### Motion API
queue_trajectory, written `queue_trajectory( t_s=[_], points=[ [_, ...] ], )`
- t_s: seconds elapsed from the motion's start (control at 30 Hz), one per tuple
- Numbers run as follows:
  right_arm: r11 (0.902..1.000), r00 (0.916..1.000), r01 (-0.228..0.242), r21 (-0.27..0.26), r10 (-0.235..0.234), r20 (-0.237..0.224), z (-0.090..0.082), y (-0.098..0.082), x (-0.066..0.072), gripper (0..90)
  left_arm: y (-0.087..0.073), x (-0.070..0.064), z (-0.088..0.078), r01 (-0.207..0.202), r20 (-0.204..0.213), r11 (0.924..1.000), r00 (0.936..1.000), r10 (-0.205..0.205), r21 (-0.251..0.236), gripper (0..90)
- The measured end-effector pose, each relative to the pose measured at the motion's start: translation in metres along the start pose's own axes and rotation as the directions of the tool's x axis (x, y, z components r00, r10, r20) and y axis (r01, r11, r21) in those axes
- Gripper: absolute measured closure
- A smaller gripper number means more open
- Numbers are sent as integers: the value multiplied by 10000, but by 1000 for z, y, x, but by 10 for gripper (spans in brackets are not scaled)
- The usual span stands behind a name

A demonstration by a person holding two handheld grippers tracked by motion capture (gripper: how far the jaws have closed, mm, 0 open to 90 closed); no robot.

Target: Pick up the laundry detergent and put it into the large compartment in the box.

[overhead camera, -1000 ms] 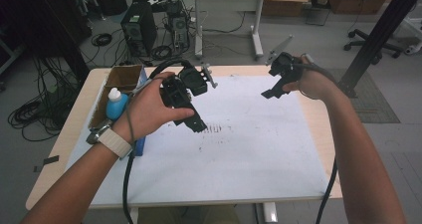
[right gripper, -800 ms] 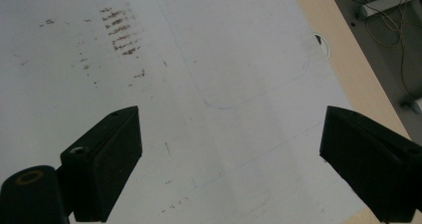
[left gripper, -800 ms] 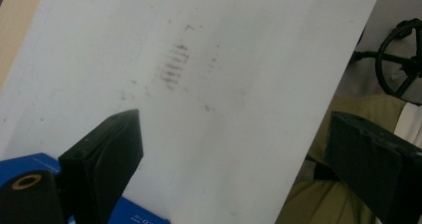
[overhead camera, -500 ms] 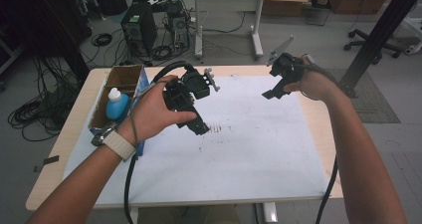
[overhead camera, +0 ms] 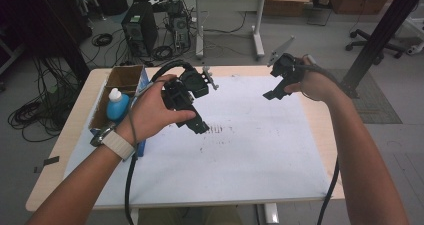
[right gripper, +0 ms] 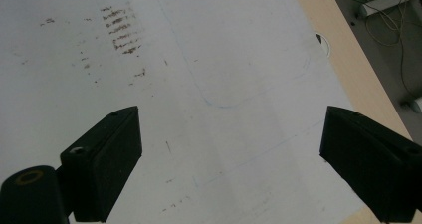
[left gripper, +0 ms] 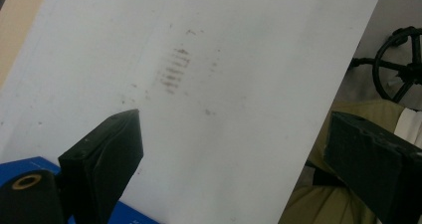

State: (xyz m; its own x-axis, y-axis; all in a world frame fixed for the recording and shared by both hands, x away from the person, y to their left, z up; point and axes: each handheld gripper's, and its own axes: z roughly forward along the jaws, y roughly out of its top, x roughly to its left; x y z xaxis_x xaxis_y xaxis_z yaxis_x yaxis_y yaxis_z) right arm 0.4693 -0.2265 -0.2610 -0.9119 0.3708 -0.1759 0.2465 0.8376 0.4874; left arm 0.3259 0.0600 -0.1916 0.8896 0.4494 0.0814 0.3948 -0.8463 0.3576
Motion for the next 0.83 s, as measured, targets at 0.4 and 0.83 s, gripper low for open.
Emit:
queue_trajectory(
  t_s=[0.4, 0.83],
  points=[
    [10000, 10000, -69, -10, 69, 7, -1, -3, 0, 95, 0, 2, 0, 48, 42, 10000, 10000, -48, -58, 91],
    [10000, 10000, -58, -71, 59, 19, -2, -3, 0, 96, -1, 3, -1, 122, 30, 9998, 9999, -122, -133, 91]
  ],
)
